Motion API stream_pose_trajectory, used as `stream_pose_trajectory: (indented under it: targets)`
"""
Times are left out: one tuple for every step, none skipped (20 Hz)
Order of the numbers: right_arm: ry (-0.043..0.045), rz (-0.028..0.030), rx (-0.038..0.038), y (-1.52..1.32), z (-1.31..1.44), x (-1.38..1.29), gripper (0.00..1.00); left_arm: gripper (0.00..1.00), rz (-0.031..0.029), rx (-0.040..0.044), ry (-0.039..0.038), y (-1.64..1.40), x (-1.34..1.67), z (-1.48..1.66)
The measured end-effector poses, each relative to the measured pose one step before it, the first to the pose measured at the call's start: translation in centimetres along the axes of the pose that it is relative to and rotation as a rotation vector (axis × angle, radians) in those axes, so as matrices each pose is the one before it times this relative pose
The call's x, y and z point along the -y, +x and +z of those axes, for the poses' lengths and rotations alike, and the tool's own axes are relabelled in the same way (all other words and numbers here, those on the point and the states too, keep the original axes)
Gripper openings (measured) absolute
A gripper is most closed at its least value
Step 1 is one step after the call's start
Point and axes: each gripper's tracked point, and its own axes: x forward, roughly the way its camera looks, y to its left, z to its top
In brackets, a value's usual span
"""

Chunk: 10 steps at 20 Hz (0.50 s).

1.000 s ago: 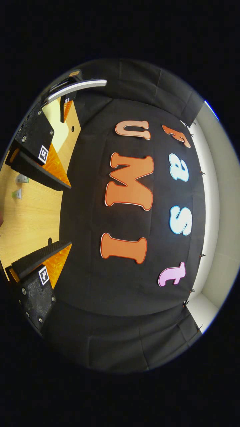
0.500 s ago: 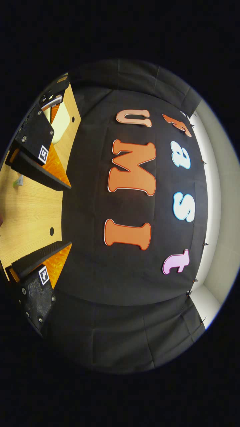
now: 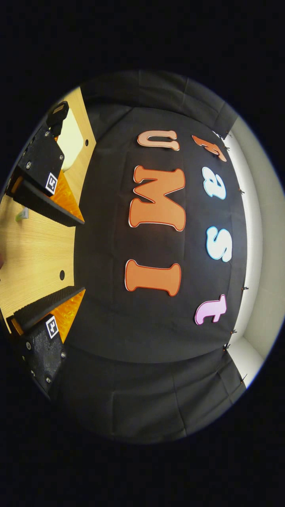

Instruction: First open the suitcase, pack the skin care products into it, and then close the suitcase.

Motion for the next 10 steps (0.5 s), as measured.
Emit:
stream_pose_trajectory:
  targets:
    - [0.00096,0.00446,0.00139,-0.017,0.084,-0.186,0.95,0.82,0.00138,-0.00101,0.02251,0.308,0.129,0.102]
    - [-0.00011,-0.00034,0.00336,0.023,0.134,0.116,0.95,0.77,-0.00163,-0.00233,0.01497,0.437,0.202,0.208]
    - [0.00057,0.00312,0.00208,-0.126,0.12,0.062,0.95,0.67,-0.00308,-0.01014,0.00592,0.181,0.136,-0.017]
    - [-0.00075,-0.00108,0.00225,0.036,0.101,-0.02,0.95,0.67,0.01058,-0.00782,0.00772,0.509,-0.168,0.072]
    - [0.00015,0.00221,0.00112,-0.073,0.055,0.013,0.95,0.62,0.01249,-0.01231,0.0058,0.361,-0.339,-0.249]
    - [-0.00067,0.00092,-0.00034,-0.161,0.01,0.056,0.95,0.46,0.00653,-0.00323,0.0053,0.317,-0.23,0.007]
    - [-0.00163,-0.00189,-0.00042,-0.105,0.054,0.065,0.96,0.46,-0.01515,0.00741,-0.00608,0.359,0.305,0.217]
    - [-0.00028,0.00309,-0.00219,-0.024,-0.128,-0.162,0.95,0.25,-0.00545,-0.00678,-0.00756,0.37,0.205,-0.128]
    - [-0.00214,-0.0006,-0.00354,-0.186,-0.017,0.062,0.96,0.18,0.00767,0.01002,-0.01043,-1.079,-0.368,0.01]
    - [-0.00202,0.00195,-0.00273,-0.091,-0.004,-0.065,0.95,0.09,0.00044,0.01116,-0.02707,0.69,-0.235,0.378]
